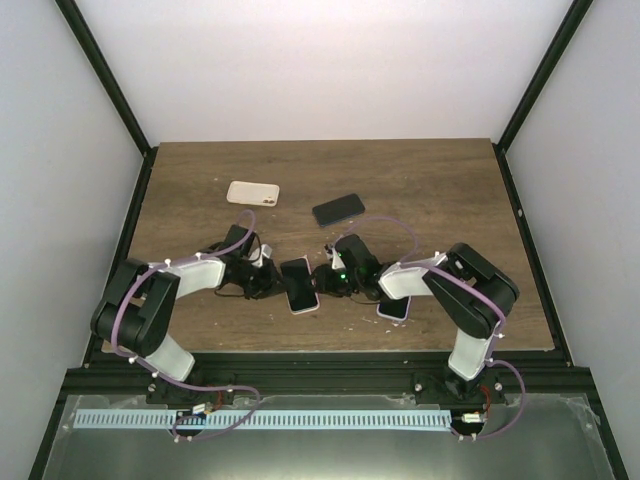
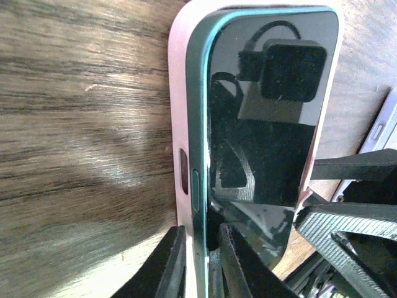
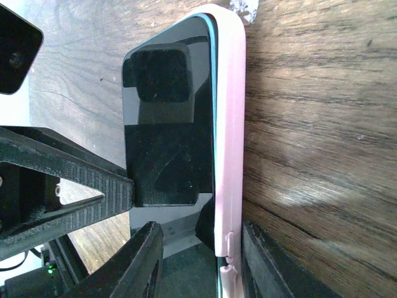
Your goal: Put the phone into the phone case
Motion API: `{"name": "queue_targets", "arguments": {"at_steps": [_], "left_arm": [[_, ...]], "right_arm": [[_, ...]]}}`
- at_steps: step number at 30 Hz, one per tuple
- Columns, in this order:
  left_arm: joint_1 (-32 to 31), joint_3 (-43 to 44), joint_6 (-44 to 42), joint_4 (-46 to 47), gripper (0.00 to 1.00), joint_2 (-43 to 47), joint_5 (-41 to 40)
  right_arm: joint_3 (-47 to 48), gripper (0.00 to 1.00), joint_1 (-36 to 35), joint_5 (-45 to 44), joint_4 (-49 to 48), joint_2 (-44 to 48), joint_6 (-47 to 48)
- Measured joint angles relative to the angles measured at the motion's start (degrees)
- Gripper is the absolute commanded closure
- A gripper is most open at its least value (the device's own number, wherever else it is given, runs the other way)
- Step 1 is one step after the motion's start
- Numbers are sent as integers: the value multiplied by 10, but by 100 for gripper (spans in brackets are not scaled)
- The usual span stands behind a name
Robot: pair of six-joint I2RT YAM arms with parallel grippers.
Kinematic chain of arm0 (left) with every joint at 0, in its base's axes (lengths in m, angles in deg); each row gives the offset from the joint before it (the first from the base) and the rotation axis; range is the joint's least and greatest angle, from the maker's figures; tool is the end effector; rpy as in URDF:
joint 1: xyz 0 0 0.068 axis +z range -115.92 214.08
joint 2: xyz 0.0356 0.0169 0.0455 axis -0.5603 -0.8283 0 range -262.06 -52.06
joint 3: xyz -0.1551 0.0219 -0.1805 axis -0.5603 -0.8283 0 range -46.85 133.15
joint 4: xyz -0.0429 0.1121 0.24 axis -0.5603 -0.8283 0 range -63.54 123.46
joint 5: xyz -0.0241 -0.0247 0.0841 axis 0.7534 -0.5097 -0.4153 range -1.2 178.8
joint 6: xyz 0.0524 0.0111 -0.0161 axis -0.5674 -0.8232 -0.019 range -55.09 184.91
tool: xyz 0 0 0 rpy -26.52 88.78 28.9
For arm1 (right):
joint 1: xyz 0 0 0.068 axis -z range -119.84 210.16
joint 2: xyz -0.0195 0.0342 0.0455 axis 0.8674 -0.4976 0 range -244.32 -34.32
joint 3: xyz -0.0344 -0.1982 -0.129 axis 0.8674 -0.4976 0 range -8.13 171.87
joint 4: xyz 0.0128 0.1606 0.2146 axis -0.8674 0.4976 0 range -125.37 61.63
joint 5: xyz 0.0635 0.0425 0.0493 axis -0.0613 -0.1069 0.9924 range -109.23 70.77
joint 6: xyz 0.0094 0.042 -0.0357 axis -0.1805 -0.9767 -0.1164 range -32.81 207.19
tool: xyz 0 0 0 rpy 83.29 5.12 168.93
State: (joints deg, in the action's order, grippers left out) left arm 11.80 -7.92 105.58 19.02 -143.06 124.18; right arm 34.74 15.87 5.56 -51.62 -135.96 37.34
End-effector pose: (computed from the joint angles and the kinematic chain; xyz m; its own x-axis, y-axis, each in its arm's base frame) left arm 0.2400 -0.1224 0.0835 -0.9843 -0.1711 0.0435 -0.1566 0.7324 -0.6626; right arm 0.2239 0.2411 0.0793 -0.9656 0.0274 -0.2586 -0.1816 0.6406 0.7461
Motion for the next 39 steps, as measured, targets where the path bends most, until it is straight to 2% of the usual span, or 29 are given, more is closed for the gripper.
{"name": "queue_targets", "arguments": {"at_steps": [3,6,10,14,22,29,31,35,39], "left_arm": [[0,-3,-4,0,73,2,-4],[3,-14,-4,5,72,11,-6],[18,-37,-3,24,84,24,6],[30,-48,-6,33,84,31,19],[35,-58,-5,47,81,35,31],[34,-63,0,58,79,33,41],[35,-64,5,60,74,32,44],[40,-69,17,59,47,41,72],[59,-73,23,47,31,113,105]], "right_arm": [[-7,65,3,9,-16,0,-13],[-14,64,4,20,-45,-8,-29],[-16,64,2,54,-91,-19,-47],[-18,64,-3,83,-139,-19,-59],[-21,77,-3,86,-154,-33,-70],[-20,90,-4,76,-125,-33,-53],[-17,93,-4,78,-124,-33,-52],[-17,96,-4,83,-123,-31,-50],[-26,96,-5,97,-101,2,-50]]}}
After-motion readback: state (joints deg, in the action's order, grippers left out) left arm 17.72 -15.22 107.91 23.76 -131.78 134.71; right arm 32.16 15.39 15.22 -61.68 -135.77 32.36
